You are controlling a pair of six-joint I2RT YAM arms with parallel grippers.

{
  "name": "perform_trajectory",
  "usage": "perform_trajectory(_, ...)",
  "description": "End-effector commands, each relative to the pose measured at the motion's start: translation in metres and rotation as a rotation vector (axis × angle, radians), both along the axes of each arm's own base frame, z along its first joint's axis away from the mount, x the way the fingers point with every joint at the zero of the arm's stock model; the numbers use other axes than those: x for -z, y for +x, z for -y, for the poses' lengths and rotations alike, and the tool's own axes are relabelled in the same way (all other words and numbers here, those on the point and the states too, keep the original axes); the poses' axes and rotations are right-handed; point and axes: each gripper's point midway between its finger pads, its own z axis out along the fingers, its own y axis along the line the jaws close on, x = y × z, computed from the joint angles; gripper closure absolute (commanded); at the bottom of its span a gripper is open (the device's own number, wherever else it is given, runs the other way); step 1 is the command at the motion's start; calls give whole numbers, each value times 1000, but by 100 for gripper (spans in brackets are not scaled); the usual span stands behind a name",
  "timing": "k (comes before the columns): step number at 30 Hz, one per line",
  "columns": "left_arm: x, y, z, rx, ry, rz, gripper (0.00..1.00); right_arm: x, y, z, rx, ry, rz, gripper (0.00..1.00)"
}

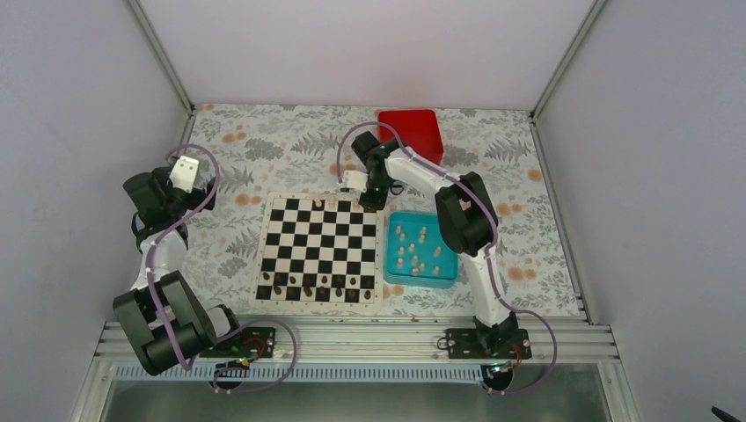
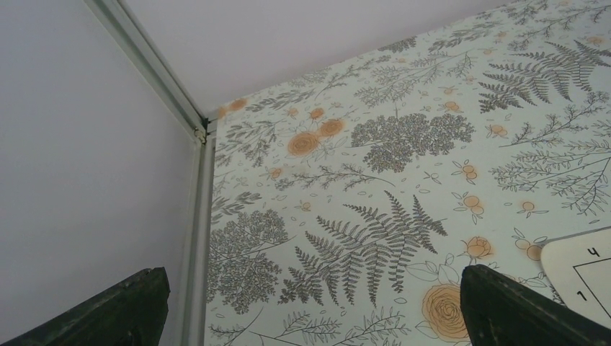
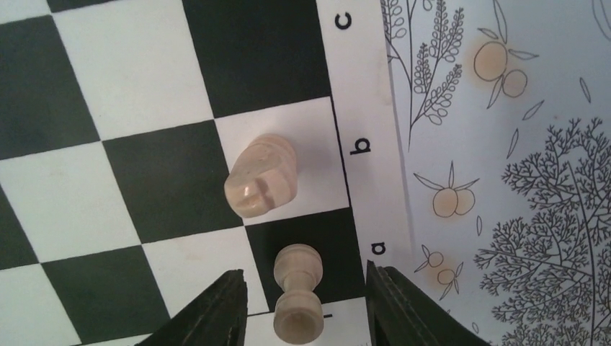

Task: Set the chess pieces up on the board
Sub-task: Place the chess piece on the chessboard, then pick up the chess piece from the storage box.

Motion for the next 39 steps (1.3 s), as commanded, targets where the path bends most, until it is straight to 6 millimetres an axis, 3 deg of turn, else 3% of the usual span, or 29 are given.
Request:
perform_trajectory(1,-13,1,2,26,21,41,0,-28,5,3,12,15,70,55)
perform_trajectory(4,-15,0,1,21,26,44,0,-64,4,9,31,49,122,53)
perform_trajectory(7,-18,-2,2,20,29,47,0,-97,-9,21,47,75,156,52)
perform_trajectory(10,-19,-3,3,24,28,47,0,-109,-31,45,74,52,155,53)
perform_trajectory(14,-17,-4,5,34,28,41,0,-103,-61,81,117,12,123,53)
perform_trajectory(18,-17,-4,4,33,28,37,0,-98,-76,118,190,24,102,54)
perform_trajectory(23,-15,-5,7,40,16,33,0,-72,-94,148,245,12,50,55)
perform_trajectory(26,-17,-5,7,43,15,34,0,-60,-102,160,276,4,17,56)
perform_trajectory(32,-14,-6,7,42,18,26,0,-55,-121,176,311,23,-13,56)
perform_trajectory(39,-11,-7,9,47,1,22,0,-35,-137,184,323,20,-70,56)
